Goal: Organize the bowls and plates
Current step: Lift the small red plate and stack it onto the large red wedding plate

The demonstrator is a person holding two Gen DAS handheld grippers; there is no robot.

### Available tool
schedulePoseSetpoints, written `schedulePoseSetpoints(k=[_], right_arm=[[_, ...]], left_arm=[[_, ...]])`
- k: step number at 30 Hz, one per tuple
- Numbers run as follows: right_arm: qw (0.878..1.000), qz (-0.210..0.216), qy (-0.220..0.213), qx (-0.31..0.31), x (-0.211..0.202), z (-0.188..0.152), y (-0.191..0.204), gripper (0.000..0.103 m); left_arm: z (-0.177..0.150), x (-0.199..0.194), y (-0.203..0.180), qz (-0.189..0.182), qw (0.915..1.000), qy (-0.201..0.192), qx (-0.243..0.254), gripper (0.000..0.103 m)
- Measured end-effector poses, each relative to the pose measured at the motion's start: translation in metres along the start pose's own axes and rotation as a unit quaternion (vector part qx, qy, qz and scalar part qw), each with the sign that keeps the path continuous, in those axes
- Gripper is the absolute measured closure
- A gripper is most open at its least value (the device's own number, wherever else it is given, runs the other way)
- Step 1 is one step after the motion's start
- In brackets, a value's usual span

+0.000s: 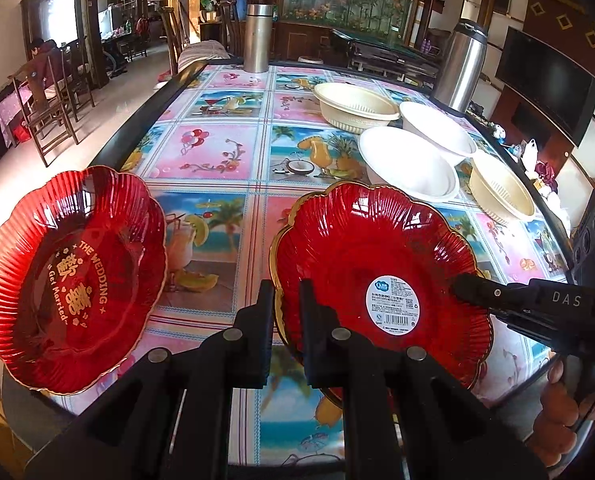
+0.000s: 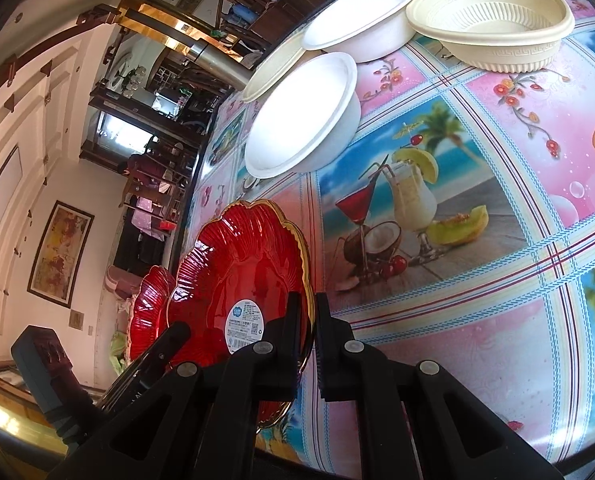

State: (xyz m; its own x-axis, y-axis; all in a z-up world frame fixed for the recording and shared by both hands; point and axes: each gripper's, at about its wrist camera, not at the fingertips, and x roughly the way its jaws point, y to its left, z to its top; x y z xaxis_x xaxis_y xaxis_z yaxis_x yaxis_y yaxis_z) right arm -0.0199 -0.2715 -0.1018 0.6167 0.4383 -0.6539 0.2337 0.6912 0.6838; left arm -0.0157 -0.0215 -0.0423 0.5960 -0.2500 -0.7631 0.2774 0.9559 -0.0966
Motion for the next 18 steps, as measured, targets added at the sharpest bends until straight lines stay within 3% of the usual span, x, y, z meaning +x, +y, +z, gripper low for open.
schedulePoseSetpoints(k=[8,13,18], right_arm=[[0.999,0.024,0.005,-0.039,0.003,0.009,0.052,0.097],[0.995,0.058,0.014,-0.082,0.019,0.016,0.117,0.097],[0.989,0.077,0.040,-0.118,0.058,0.010,0.184,0.097]], left_arm=[[0.022,-0.050,0.046,0.032,0.9988,-0.029,-0.023,0.093],[0.046,-0.082,0.089,0.103,0.9938,-0.041,-0.010,0.092],[0.050,-0.080,0.139,0.157,0.9872,-0.010,-0.022,0.091]])
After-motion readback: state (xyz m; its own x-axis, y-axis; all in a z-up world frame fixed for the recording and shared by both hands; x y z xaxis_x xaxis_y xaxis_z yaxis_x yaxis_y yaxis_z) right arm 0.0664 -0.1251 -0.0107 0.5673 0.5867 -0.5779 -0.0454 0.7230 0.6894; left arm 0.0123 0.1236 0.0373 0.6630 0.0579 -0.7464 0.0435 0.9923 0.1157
